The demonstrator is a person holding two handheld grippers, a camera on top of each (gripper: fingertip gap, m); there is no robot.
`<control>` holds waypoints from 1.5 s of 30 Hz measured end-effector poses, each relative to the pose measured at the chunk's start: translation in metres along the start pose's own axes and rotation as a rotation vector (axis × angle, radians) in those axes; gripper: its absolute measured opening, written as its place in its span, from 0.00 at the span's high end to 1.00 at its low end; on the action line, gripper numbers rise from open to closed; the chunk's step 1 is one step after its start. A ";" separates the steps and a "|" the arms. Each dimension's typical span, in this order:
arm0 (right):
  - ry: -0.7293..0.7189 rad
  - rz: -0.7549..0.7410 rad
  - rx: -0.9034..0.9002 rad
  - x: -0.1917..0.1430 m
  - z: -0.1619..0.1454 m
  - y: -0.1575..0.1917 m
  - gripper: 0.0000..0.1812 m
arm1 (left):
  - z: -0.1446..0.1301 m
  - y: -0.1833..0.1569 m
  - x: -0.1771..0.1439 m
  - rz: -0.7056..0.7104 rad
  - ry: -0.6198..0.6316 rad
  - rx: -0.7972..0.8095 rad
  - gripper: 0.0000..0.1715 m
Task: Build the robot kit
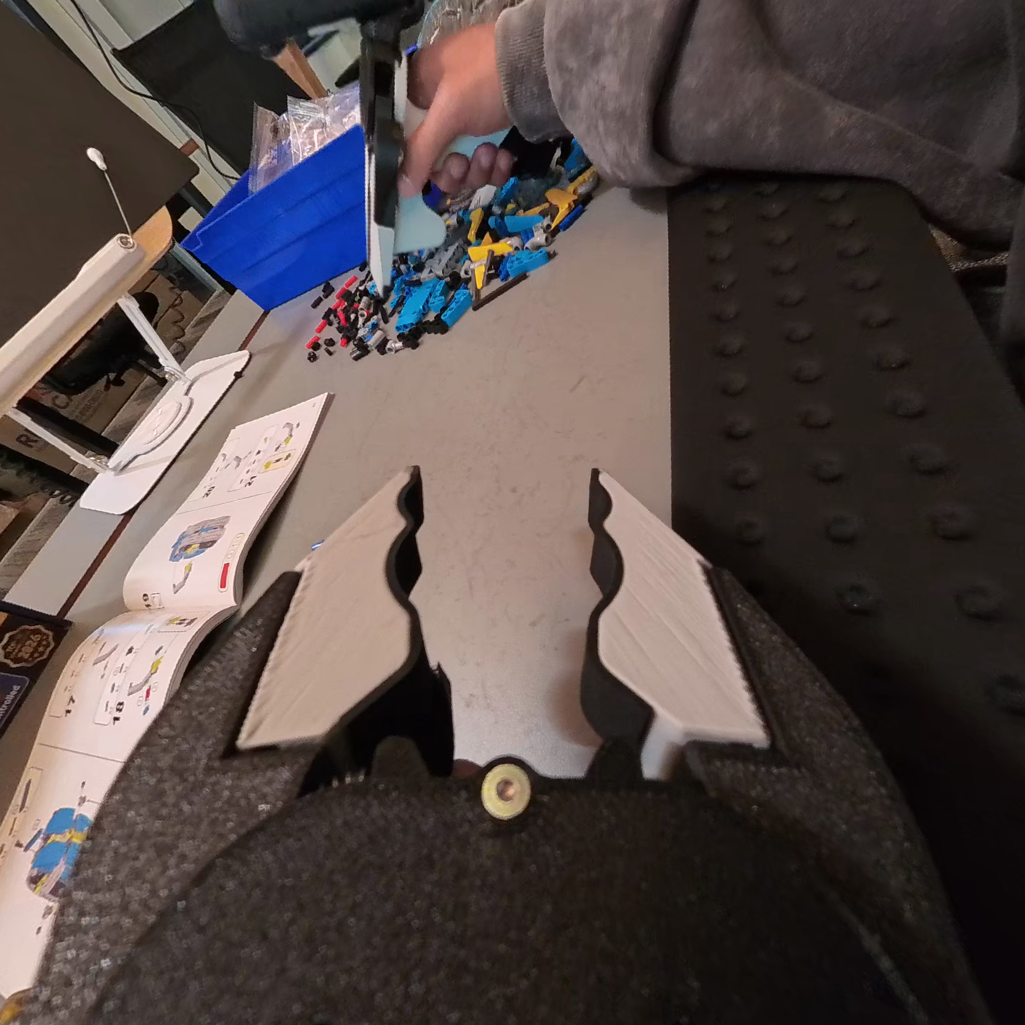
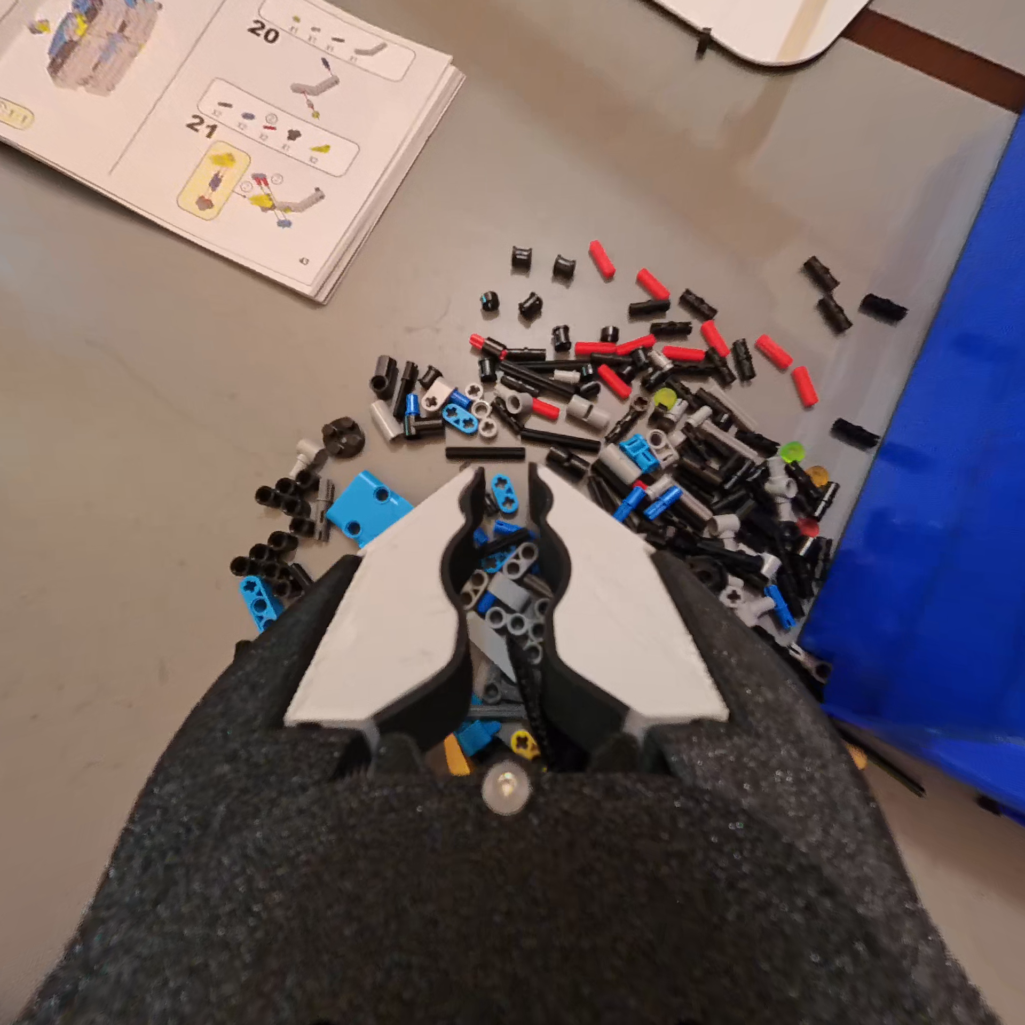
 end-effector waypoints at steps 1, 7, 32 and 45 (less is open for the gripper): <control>0.014 -0.006 -0.005 0.003 -0.001 0.000 0.92 | 0.000 0.000 0.000 0.000 0.000 0.000 0.65; 0.045 -0.030 -0.007 0.005 -0.005 -0.003 0.94 | 0.000 -0.001 0.000 0.000 0.002 0.008 0.65; 0.018 -0.055 0.024 0.009 -0.002 -0.006 0.95 | 0.002 -0.003 -0.001 0.005 0.003 0.018 0.65; -0.074 0.024 0.061 -0.009 0.008 -0.002 0.97 | 0.004 -0.006 -0.002 0.005 0.005 0.030 0.65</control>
Point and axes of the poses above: each gripper's, where its closed fingertips meet, x out along the fingers, z out of its top, y = z × x across the jaws, the point moved 7 cm from there along -x, back along the fingers, and after that the axes turned 15 degrees about x, right-handed, at the moved point
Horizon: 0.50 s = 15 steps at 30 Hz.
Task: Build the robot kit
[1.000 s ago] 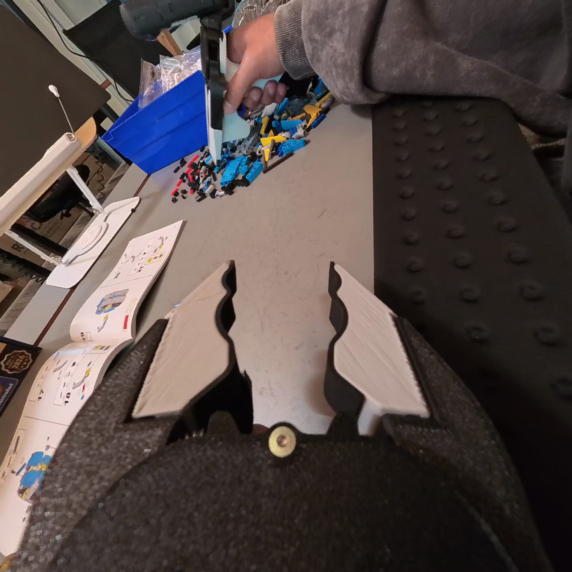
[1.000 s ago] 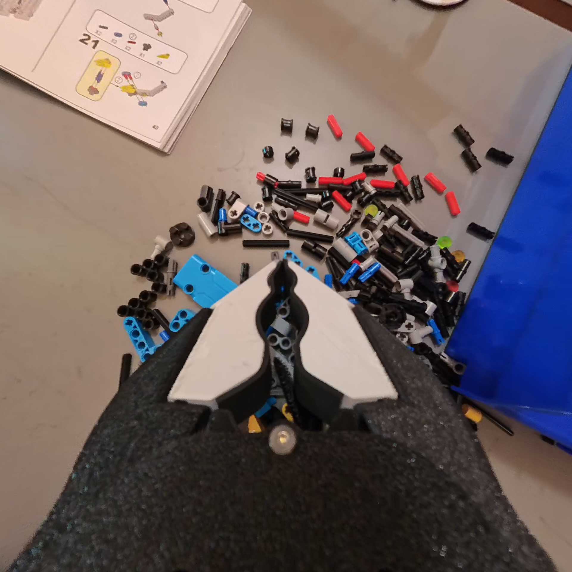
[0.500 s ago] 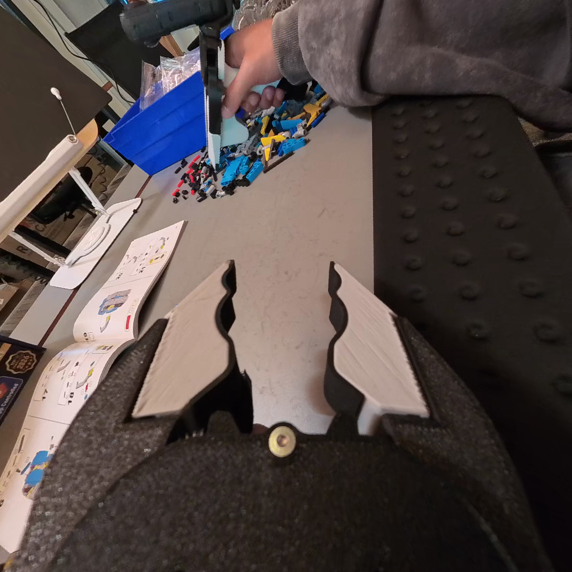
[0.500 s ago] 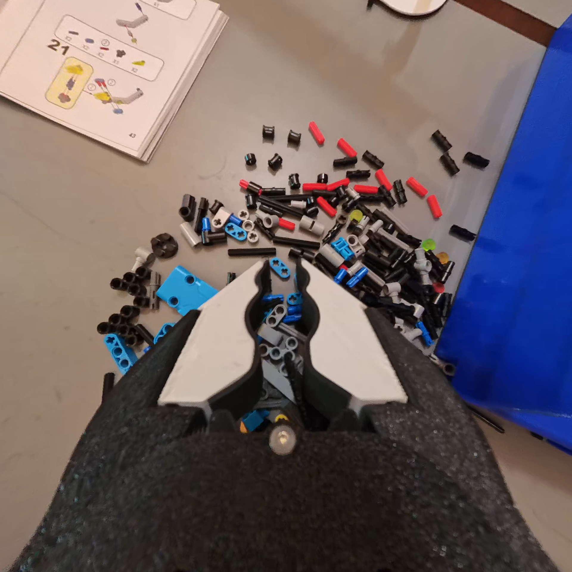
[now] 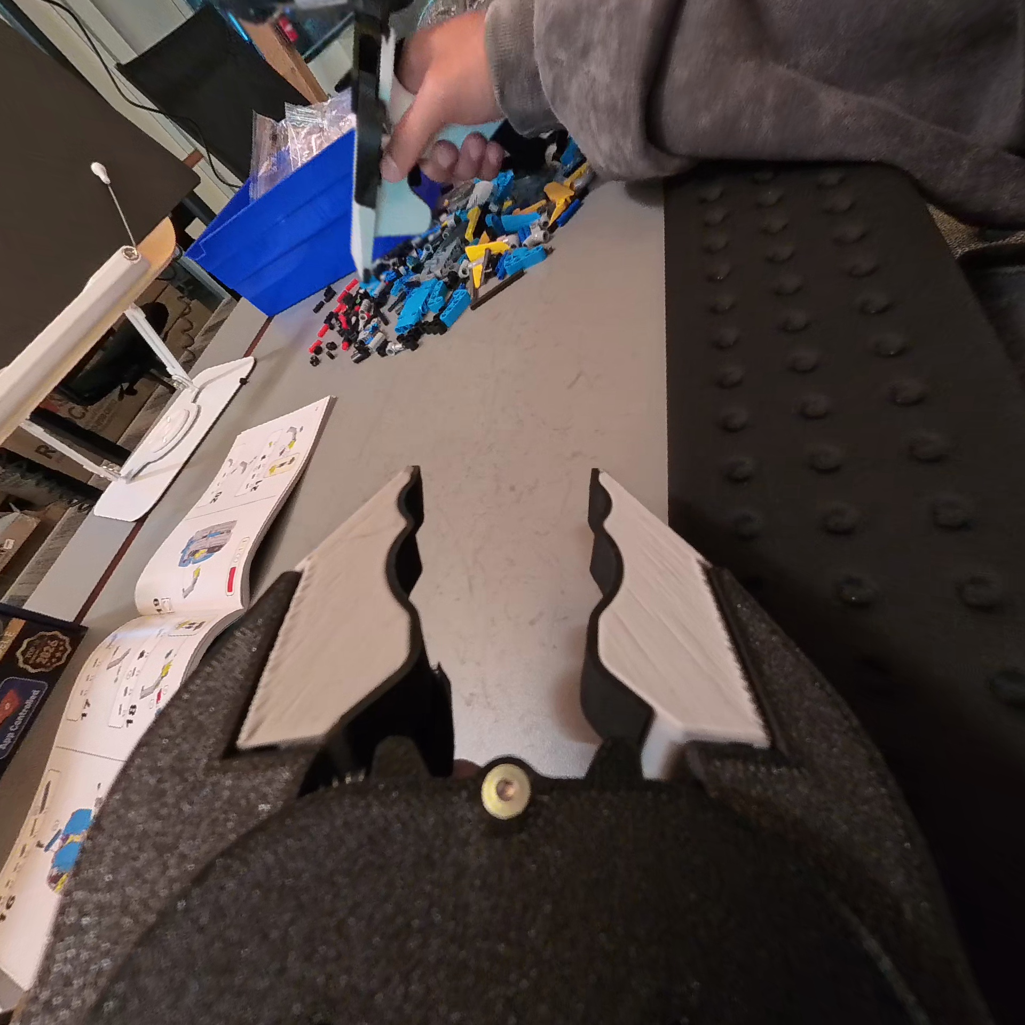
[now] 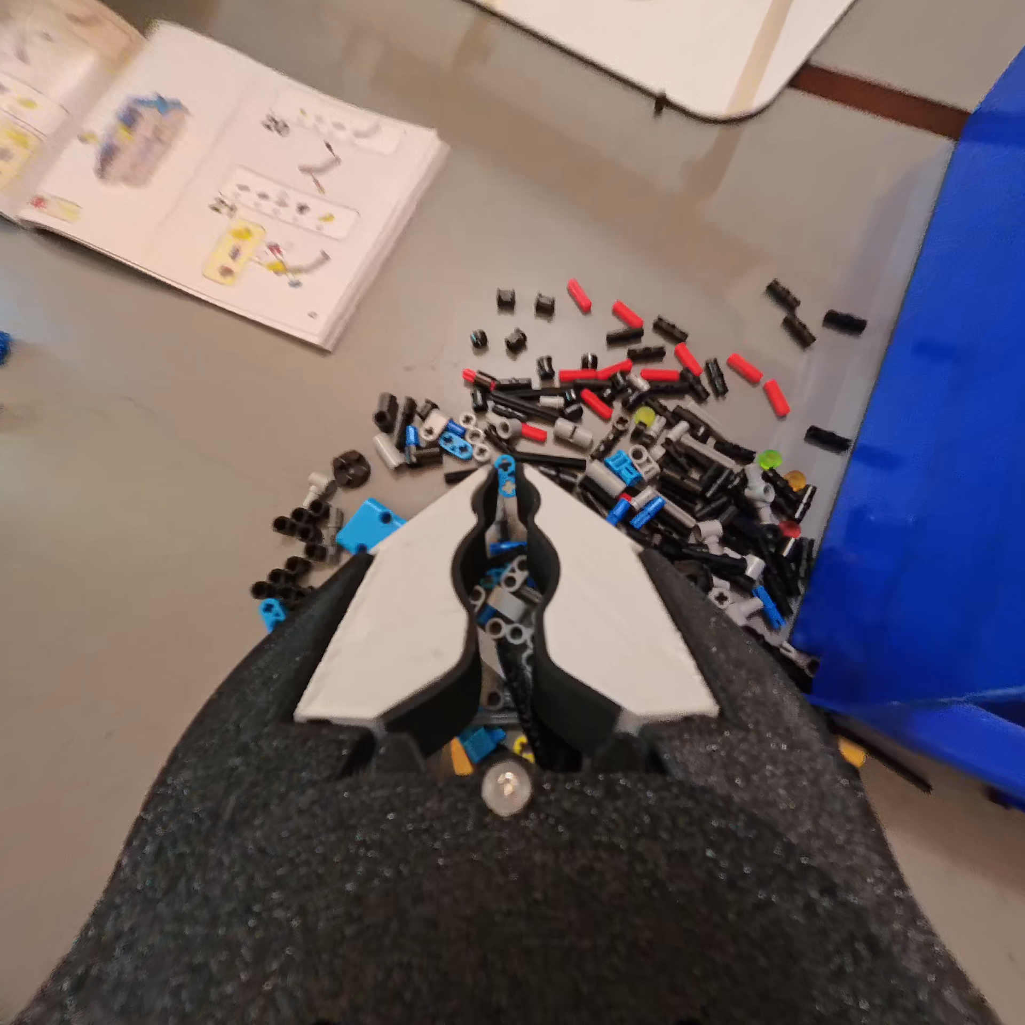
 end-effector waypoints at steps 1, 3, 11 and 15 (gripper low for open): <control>-0.020 0.027 -0.004 -0.003 0.002 0.004 0.97 | 0.000 0.000 0.000 0.000 0.000 0.000 0.65; -0.048 0.093 -0.025 -0.007 0.007 0.020 0.97 | 0.000 0.000 0.000 -0.001 0.001 0.000 0.65; 0.061 0.436 -0.393 0.018 0.001 0.187 0.97 | 0.001 0.000 0.000 -0.006 -0.001 -0.015 0.65; 0.253 0.492 -0.492 0.042 -0.032 0.213 0.97 | 0.001 -0.001 -0.001 -0.007 -0.002 -0.016 0.65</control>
Point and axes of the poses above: each gripper's, where its closed fingertips meet, x out along the fingers, z out of its top, y = z × x across the jaws, the point moved 7 cm from there along -x, back along the fingers, and after that the axes turned 15 degrees about x, right-handed, at the moved point
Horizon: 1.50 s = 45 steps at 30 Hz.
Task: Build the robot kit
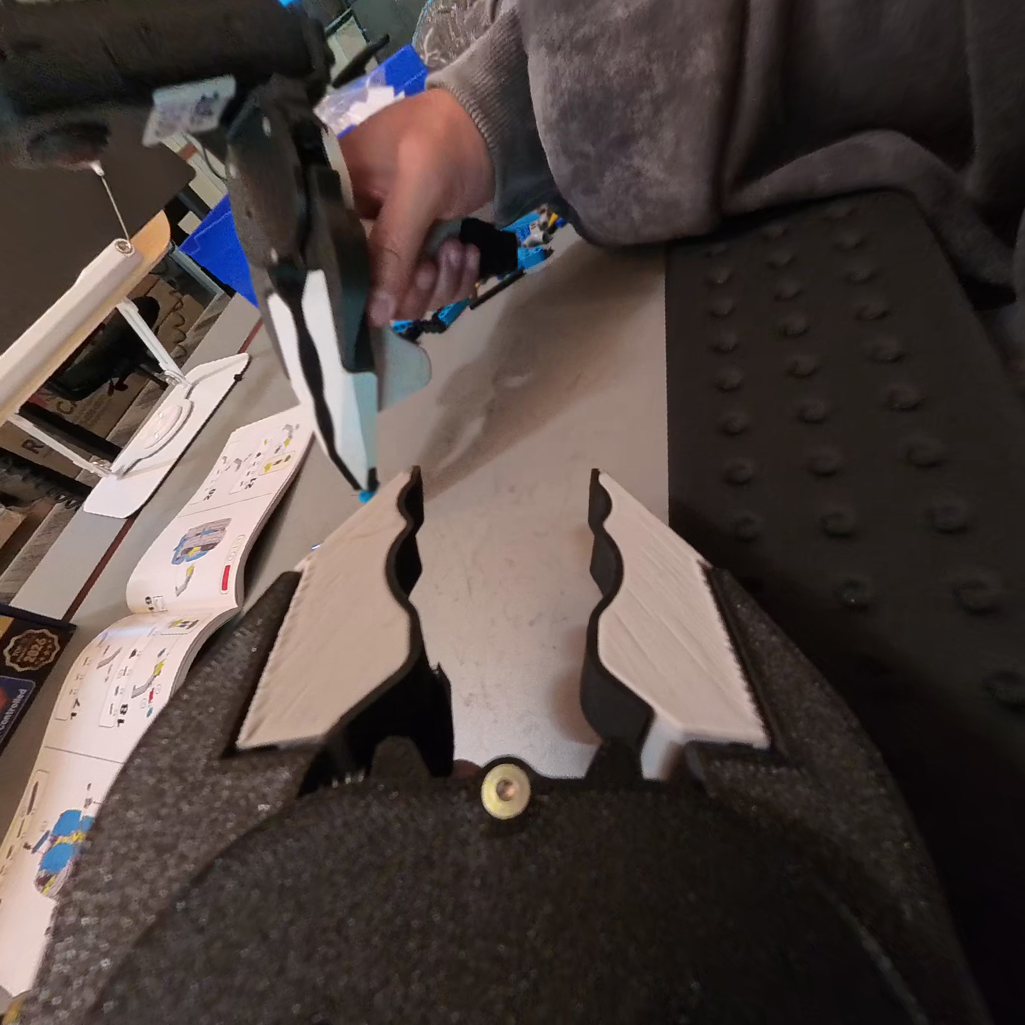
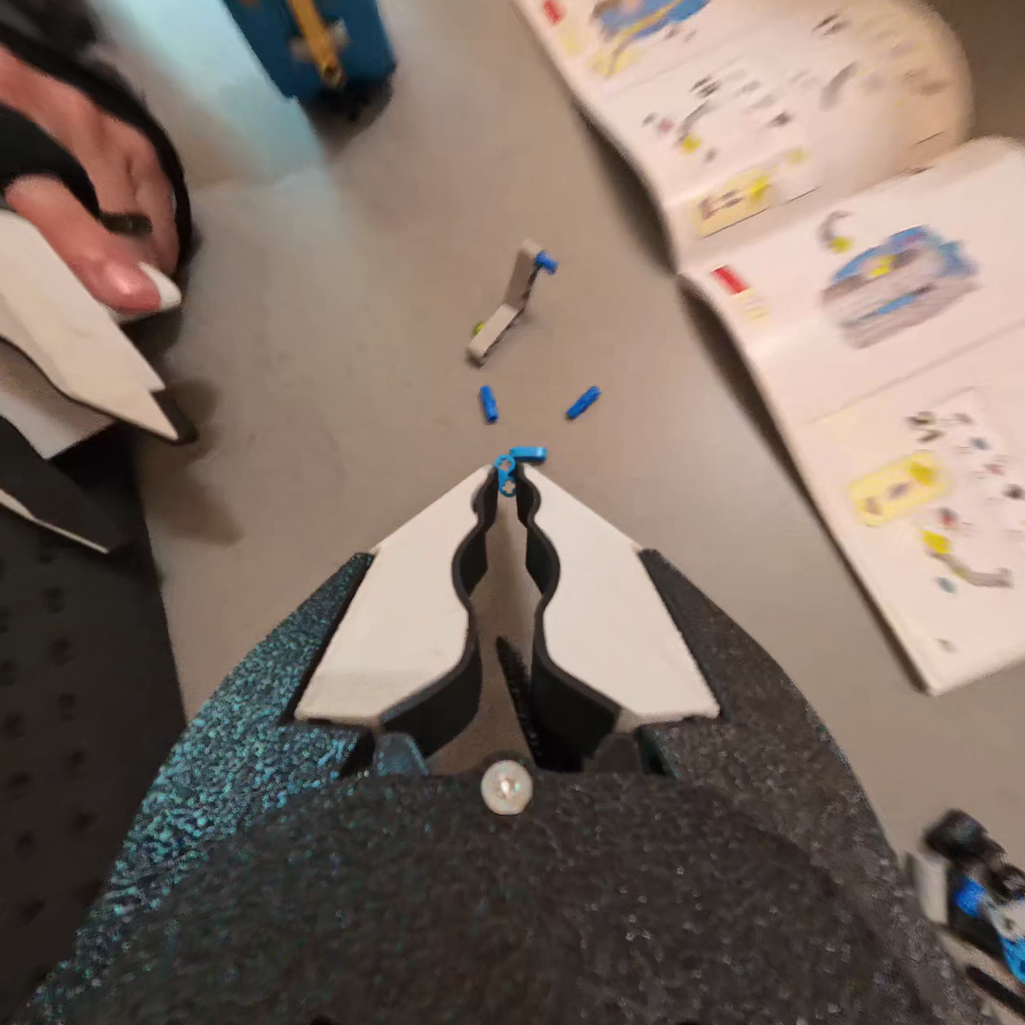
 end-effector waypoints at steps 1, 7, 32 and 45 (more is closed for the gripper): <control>0.029 0.021 -0.004 0.005 -0.003 0.002 0.97 | 0.000 0.000 0.000 -0.001 0.001 0.001 0.65; 0.106 0.025 -0.024 0.014 -0.014 0.002 0.97 | 0.000 -0.001 0.001 -0.005 0.003 0.001 0.65; 0.015 -0.523 0.204 -0.091 -0.004 -0.236 0.94 | -0.004 -0.002 0.003 0.008 0.024 0.045 0.65; 0.158 -0.484 0.246 -0.080 -0.019 -0.238 0.98 | -0.007 -0.003 0.005 0.005 0.027 0.073 0.65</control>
Point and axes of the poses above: each gripper's, where its closed fingertips meet, x out along the fingers, z out of its top, y = z × x across the jaws, the point moved 7 cm from there along -x, back along the fingers, and after that the axes turned 15 degrees about x, right-handed, at the moved point
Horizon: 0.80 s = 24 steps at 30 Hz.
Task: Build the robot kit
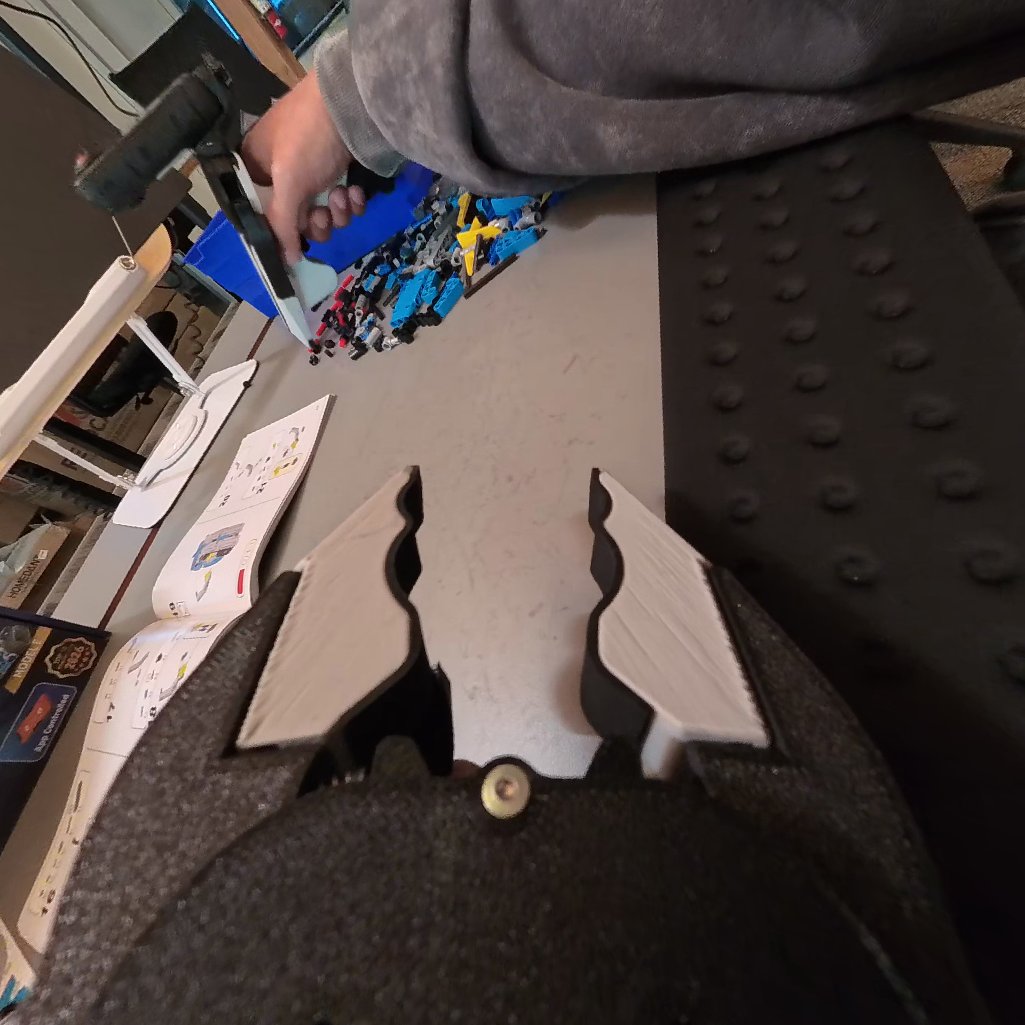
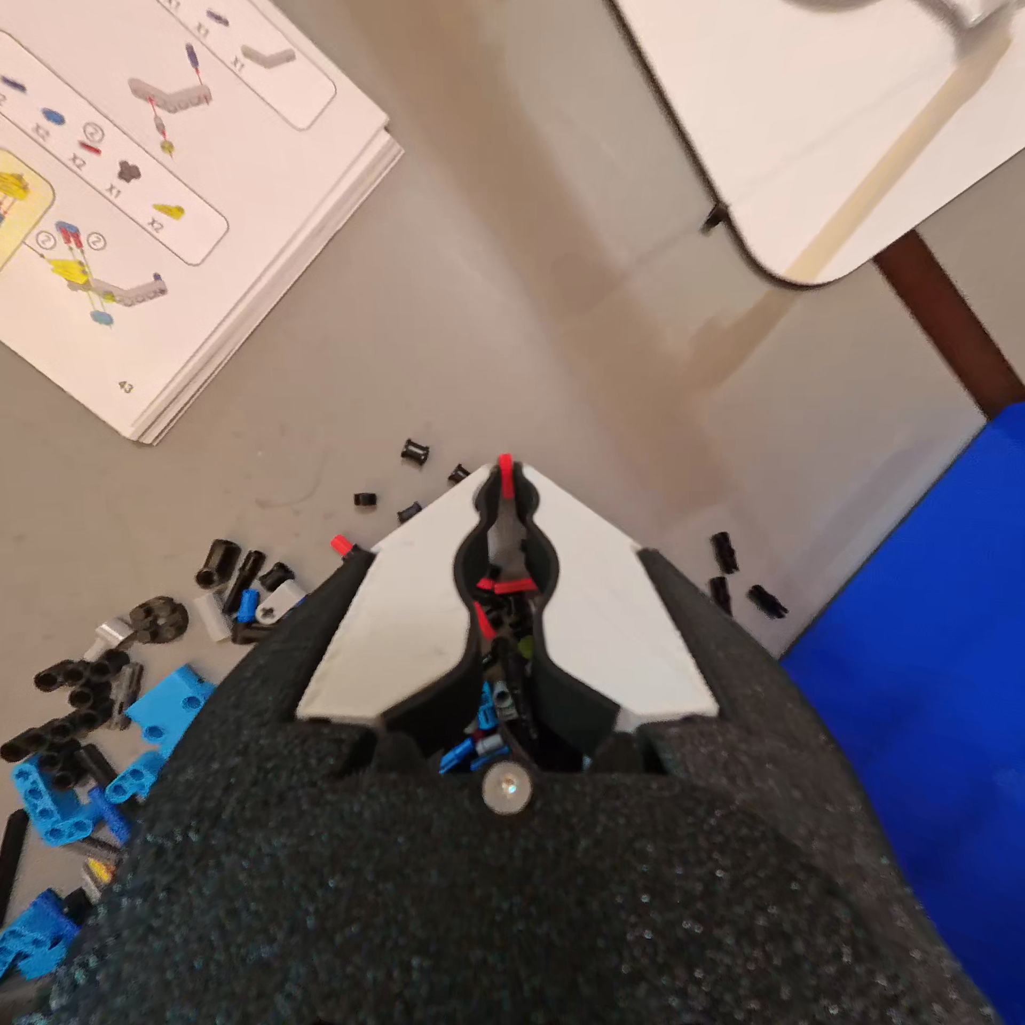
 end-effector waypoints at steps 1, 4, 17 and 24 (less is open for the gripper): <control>-0.015 0.013 0.011 0.000 0.001 0.000 0.98 | 0.000 0.000 0.000 0.000 0.001 0.001 0.65; 0.027 0.012 0.023 -0.003 0.001 0.003 0.98 | -0.001 0.000 0.001 0.000 0.001 0.004 0.65; 0.291 0.476 -0.492 -0.027 -0.021 0.249 0.98 | -0.004 0.002 0.002 0.003 0.002 0.013 0.65; 0.297 0.412 -0.488 -0.014 -0.019 0.244 0.98 | -0.004 0.002 0.003 0.002 0.005 0.019 0.65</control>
Point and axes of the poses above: each gripper's, where its closed fingertips meet, x out along the fingers, z out of its top, y = z × x across the jaws, the point moved 7 cm from there along -x, back along the fingers, and after that the axes turned 15 degrees about x, right-handed, at the moved point
